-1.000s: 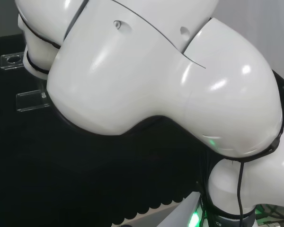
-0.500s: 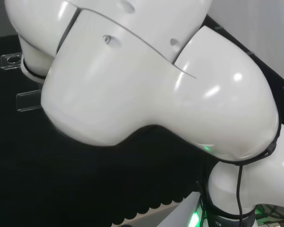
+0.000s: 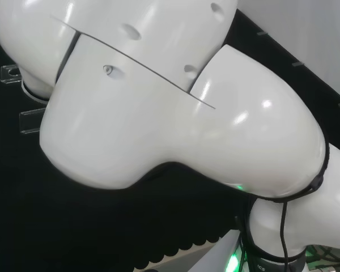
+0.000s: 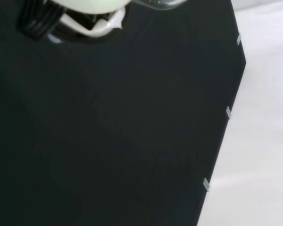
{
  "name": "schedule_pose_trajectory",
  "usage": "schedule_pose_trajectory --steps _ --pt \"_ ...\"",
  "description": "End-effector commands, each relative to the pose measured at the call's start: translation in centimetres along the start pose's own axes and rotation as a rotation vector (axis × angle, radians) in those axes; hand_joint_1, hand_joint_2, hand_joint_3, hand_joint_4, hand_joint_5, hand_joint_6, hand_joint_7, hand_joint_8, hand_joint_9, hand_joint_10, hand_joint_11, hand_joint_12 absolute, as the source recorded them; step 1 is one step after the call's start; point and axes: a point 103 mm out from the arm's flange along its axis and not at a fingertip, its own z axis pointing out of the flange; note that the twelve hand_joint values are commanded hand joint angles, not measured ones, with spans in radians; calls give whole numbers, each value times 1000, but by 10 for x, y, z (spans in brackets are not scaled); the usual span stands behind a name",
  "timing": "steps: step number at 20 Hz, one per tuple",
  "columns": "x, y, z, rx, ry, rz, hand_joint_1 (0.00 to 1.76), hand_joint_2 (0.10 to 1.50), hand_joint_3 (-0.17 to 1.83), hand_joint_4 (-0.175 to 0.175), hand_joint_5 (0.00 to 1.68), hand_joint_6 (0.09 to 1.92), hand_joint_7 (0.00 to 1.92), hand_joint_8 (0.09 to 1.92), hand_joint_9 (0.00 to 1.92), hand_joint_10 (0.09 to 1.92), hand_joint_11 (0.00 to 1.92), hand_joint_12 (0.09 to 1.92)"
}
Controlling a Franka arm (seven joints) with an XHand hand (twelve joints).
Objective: Pour all the NaCl from the weighing funnel into the round-bottom flask.
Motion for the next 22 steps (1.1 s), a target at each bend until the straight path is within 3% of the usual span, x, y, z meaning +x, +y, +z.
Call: schedule_pose_trajectory --steps 1,22 --pt "-1 -1 -1 18 -29 9 1086 687 735 175 1122 970 633 605 932 377 630 1181" --pt "9 -2 -16 22 -144 19 1088 682 742 175 1125 967 636 603 930 378 628 1179"
